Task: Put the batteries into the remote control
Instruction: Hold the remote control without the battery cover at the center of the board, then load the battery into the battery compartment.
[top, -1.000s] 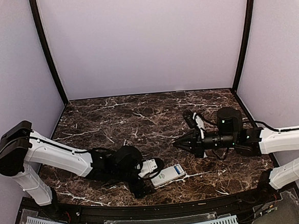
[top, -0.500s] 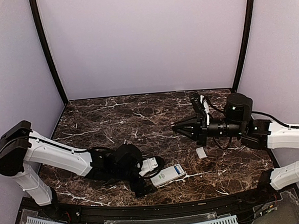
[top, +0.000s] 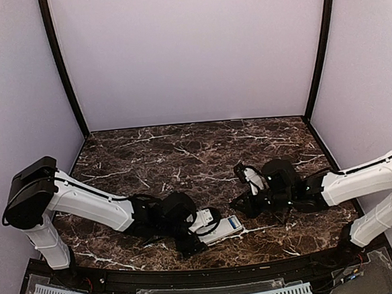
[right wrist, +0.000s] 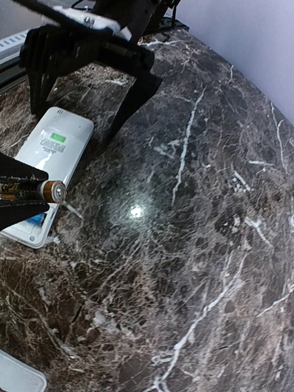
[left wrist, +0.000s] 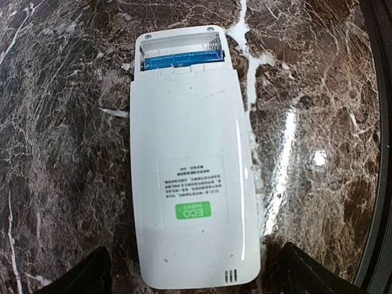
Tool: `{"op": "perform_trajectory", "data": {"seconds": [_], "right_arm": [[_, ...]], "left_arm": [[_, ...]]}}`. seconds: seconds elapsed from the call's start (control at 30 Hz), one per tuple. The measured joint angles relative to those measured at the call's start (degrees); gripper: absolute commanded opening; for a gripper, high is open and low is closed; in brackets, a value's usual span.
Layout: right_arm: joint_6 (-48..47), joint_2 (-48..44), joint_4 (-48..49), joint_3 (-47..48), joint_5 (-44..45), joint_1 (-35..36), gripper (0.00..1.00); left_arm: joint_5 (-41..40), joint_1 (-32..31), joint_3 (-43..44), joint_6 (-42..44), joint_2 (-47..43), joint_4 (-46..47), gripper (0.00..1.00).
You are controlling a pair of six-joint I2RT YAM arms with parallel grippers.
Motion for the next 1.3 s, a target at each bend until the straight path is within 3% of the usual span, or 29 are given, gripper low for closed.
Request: {"op": "perform_trajectory", "data": {"seconds": [0.23, 0.43, 0.73, 0.83, 0.9, 1.3], "right_arm": [[0.37, 5.22, 1.68, -1.57, 1.64, 0.26, 0.0], [1.51, 7.85, 5.35, -4.09, 1.49, 0.26, 0.0], [3.13, 8.41, 9.27, -4.46, 1.66, 0.28, 0.0], [3.69, 9.73, 10.21, -4.46, 1.66, 0.28, 0.0], [3.69, 10.69, 10.62, -4.46, 1.66, 0.28, 0.0], [-3.43, 11.72, 13.53, -0.79, 1.4, 0.28, 0.0]], "left_arm": [[-0.35, -0.26, 0.42, -0.92, 0.5, 0.04, 0.76], [-0.96, -0.28, 1.22, -1.81, 1.22, -0.02, 0.52], [-1.2, -0.33, 1.25, -3.04, 1.25, -0.2, 0.24], [-1.88, -0.44, 1.25, -3.72, 1.25, -0.2, 0.07], [-3.34, -0.76, 1.25, -4.37, 1.25, -0.17, 0.01], [-10.62, 0.44, 1.27, -6.03, 1.27, 0.13, 0.0]]}}
